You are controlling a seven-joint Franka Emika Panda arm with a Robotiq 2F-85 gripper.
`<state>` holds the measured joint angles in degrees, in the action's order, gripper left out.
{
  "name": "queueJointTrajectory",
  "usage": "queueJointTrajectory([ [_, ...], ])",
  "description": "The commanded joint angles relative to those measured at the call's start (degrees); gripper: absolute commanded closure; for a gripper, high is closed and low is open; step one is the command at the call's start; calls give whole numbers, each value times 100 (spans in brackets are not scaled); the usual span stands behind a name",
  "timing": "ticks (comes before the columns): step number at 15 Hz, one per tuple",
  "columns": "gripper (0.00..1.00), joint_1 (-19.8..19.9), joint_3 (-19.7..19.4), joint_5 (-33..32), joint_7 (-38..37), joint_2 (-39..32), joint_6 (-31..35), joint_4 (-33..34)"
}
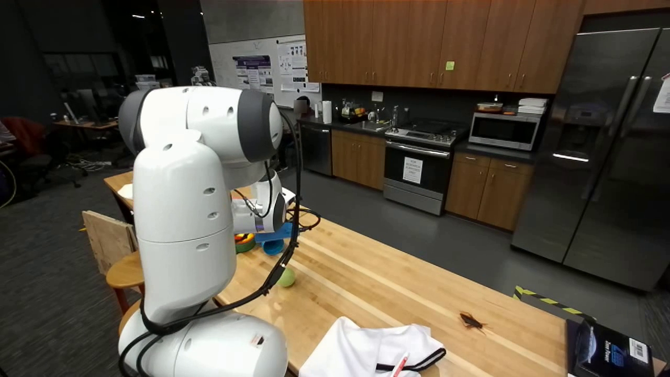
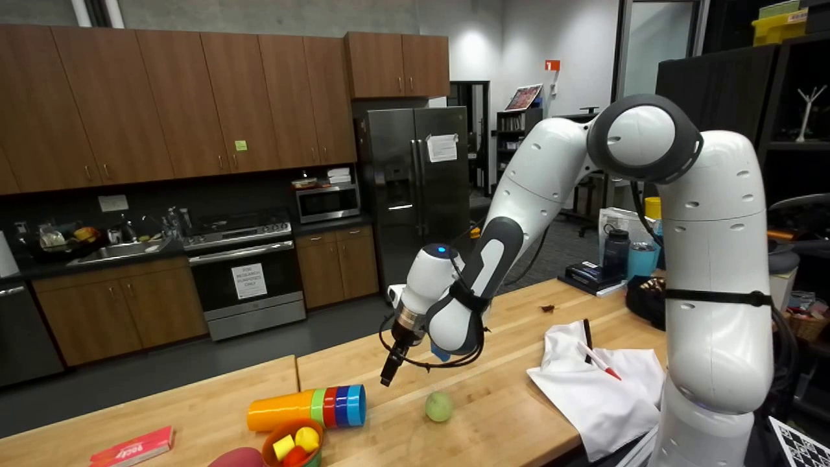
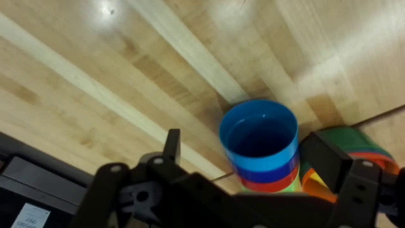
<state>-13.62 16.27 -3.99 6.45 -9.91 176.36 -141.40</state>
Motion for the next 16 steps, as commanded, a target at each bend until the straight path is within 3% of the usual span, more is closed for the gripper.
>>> queueJointTrajectory([
  [1, 0, -41, -635, -240, -576, 736, 202, -213],
  [4, 0, 92, -1497, -1205, -1276, 1242, -136, -412],
  [8, 0, 581, -1779, -1966, -1668, 1642, -1508, -716],
  [13, 0, 955, -1623, -1288, -1062, 2076, -3279, -1123],
  [16, 0, 938, -1761, -475, -55, 2291, -3972, -1351],
])
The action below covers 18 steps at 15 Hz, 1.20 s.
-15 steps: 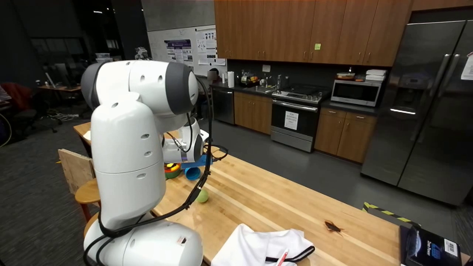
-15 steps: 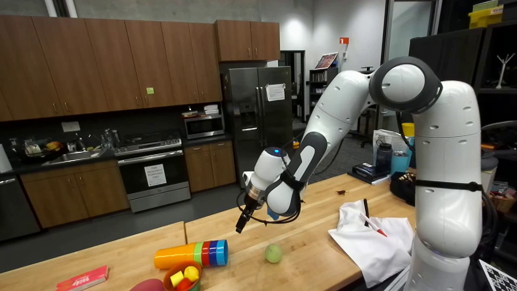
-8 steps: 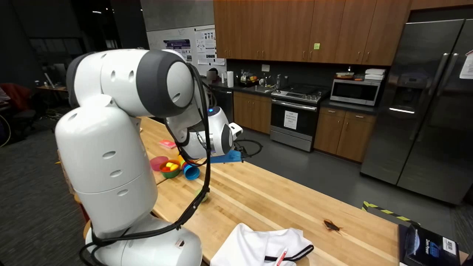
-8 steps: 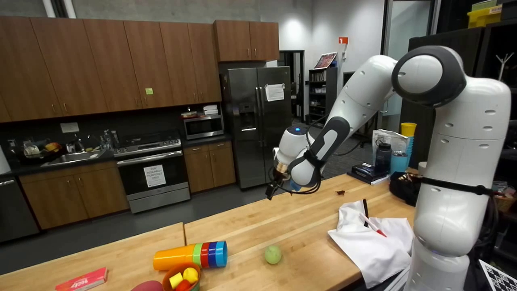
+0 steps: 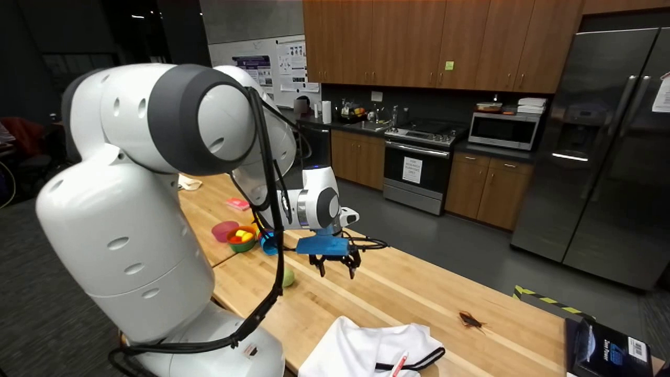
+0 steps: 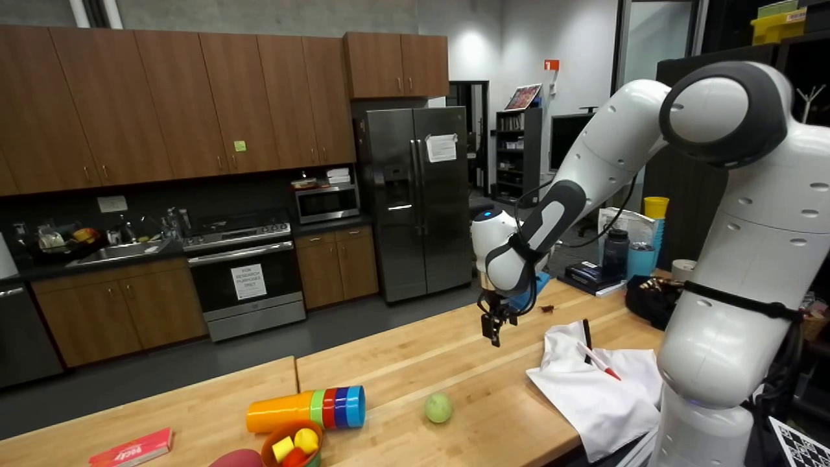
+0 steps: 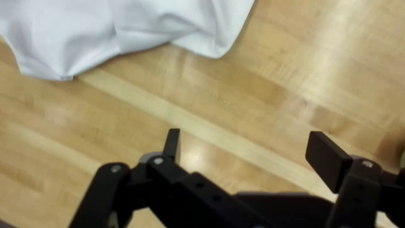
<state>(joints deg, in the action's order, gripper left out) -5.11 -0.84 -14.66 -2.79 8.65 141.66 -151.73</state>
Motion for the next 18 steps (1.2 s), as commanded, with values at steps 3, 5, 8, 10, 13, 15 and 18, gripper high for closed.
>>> queueJointTrajectory([
  [3, 0, 145, 86, 512, 663, 192, -383, -191],
  [5, 0, 156, 77, 521, 714, 246, -397, -238],
  [8, 0, 156, 77, 521, 719, 250, -402, -243],
  [10, 0, 156, 77, 521, 720, 250, -403, -246],
  [13, 0, 160, 129, 516, 599, 149, -271, -300],
  [15, 0, 164, 144, 540, 562, 114, -254, -338],
  [18, 0, 163, 162, 573, 431, 43, -210, -357],
])
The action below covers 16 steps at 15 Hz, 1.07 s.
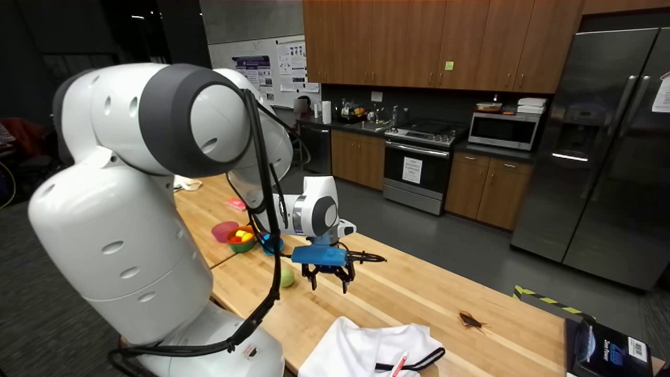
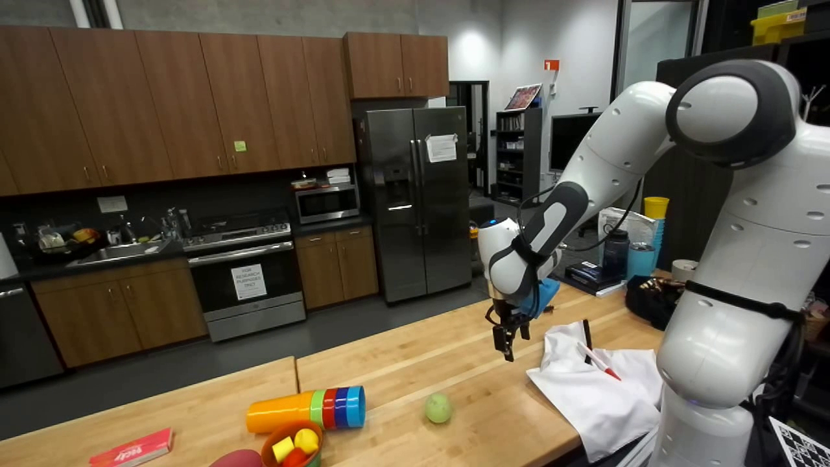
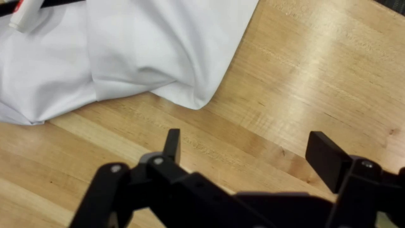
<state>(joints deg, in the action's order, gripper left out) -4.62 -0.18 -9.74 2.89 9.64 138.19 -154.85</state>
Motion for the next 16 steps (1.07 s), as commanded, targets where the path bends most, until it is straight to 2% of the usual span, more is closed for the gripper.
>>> queueJointTrajectory([
  [1, 0, 139, 134, -3, -394, -82, 201, -57],
  [3, 0, 137, 172, 77, -772, -140, 206, -56],
  [4, 0, 152, 204, 123, -1080, -223, -75, 34],
  [9, 0, 134, 176, 780, -1368, -396, -840, 194],
  [10, 0, 113, 204, 637, -1247, -333, -598, 64],
  [16, 0, 128, 200, 695, -1340, -387, -711, 119],
])
